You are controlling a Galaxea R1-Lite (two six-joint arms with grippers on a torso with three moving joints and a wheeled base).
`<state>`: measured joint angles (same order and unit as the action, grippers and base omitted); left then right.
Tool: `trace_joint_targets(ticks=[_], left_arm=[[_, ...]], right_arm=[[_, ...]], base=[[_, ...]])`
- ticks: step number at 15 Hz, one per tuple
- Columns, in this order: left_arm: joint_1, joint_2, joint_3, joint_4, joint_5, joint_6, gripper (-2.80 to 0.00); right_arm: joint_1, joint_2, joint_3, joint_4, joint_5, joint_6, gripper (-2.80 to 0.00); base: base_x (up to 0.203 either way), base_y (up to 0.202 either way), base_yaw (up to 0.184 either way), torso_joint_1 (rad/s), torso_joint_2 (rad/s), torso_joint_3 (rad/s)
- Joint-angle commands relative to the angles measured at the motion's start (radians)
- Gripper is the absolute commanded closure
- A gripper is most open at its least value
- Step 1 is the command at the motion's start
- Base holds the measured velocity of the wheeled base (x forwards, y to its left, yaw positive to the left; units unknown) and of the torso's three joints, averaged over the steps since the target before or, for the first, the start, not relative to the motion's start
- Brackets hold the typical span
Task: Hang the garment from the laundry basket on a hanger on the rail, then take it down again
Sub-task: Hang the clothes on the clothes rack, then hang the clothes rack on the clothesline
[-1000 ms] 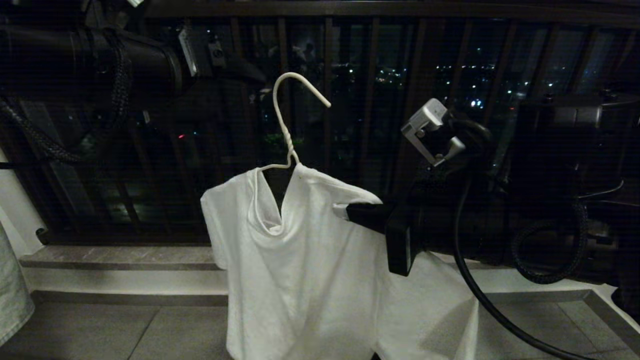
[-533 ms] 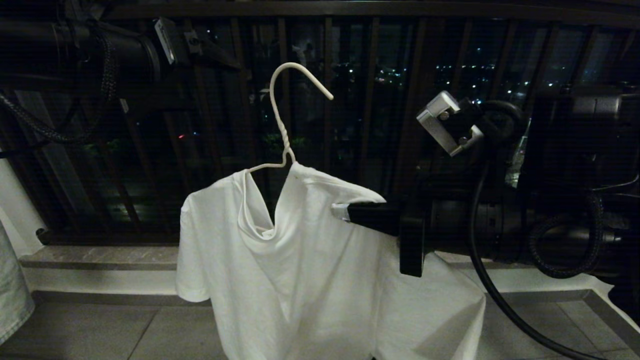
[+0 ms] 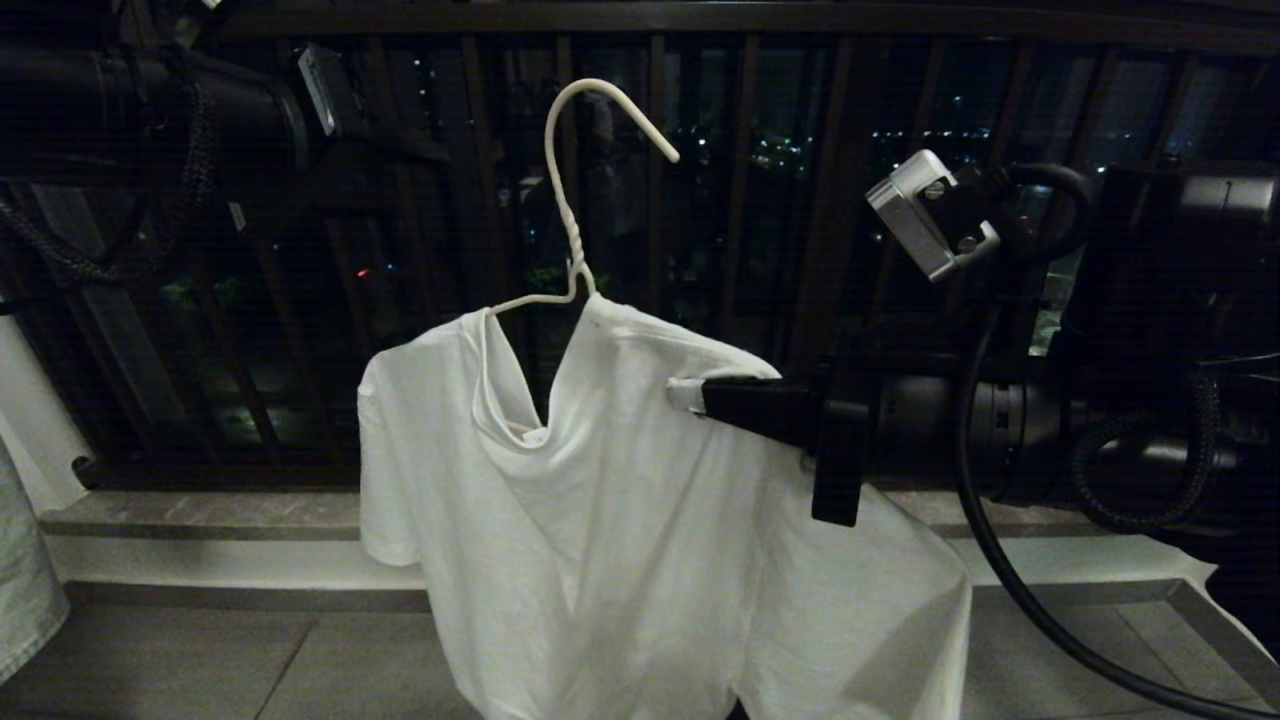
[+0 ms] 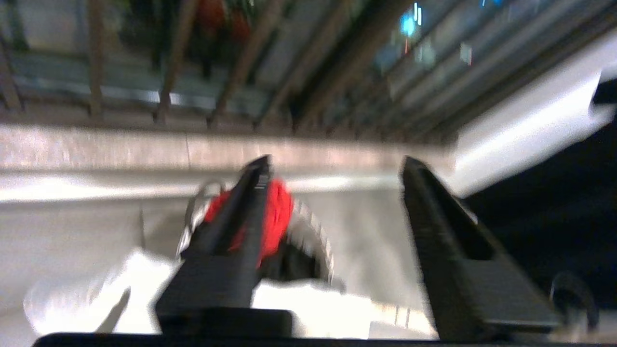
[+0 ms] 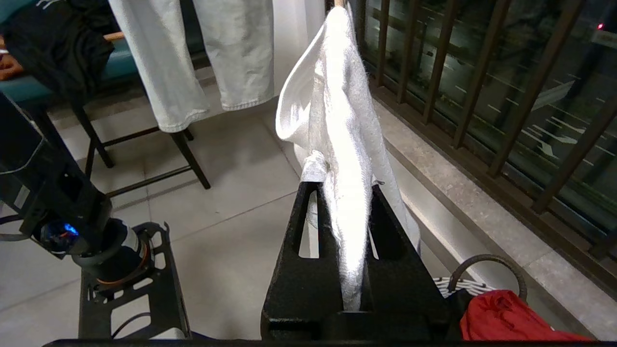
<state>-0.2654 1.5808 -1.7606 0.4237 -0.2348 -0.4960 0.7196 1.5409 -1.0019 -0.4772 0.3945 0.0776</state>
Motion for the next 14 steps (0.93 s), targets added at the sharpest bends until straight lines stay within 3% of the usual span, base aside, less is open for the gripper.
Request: trace_joint_targets(ticks=[1,3,4,5,7,9,11,14], left_arm=[[0.026,-0.018,-0.021,0.087,-0.062,0.051,0.0],[0.044,0.007,-0.113,0.167,-0.138,0.12,0.0],[0.052,0.025,-0.17,0.245,-0.154,0.199,0.0],[0.059,0.035,-0.188,0.298,-0.163,0.322,0.0],[0.082,0.04,-0.194,0.372,-0.171,0.467,0.0],[0.115,0.042,-0.194,0.422,-0.173,0.667,0.0],[0.145,0.038,-0.194,0.505,-0.181,0.86,0.0],[0.207,0.043,-0.185,0.572,-0.284,1.093,0.0]], right_arm=[[0.0,0.001,-0.001,-0.003,0.003,0.002,0.0],[-0.027,-0.01,-0.005,-0.004,0.046,0.042,0.0],[-0.029,-0.021,-0.004,-0.005,0.074,0.055,0.0],[-0.031,-0.022,-0.004,-0.005,0.077,0.058,0.0],[-0.032,-0.022,-0.003,-0.015,0.078,0.061,0.0],[-0.032,-0.019,0.001,-0.092,0.08,0.125,0.0],[-0.032,-0.019,0.0,-0.116,0.081,0.139,0.0],[-0.032,-0.019,0.002,-0.116,0.081,0.139,0.0]], base=[[0.0,0.0,0.0,0.0,0.0,0.0],[0.0,0.0,0.0,0.0,0.0,0.0],[0.0,0.0,0.0,0.0,0.0,0.0],[0.0,0.0,0.0,0.0,0.0,0.0],[0.0,0.0,0.0,0.0,0.0,0.0],[0.0,0.0,0.0,0.0,0.0,0.0],[0.0,0.0,0.0,0.0,0.0,0.0],[0.0,0.0,0.0,0.0,0.0,0.0]])
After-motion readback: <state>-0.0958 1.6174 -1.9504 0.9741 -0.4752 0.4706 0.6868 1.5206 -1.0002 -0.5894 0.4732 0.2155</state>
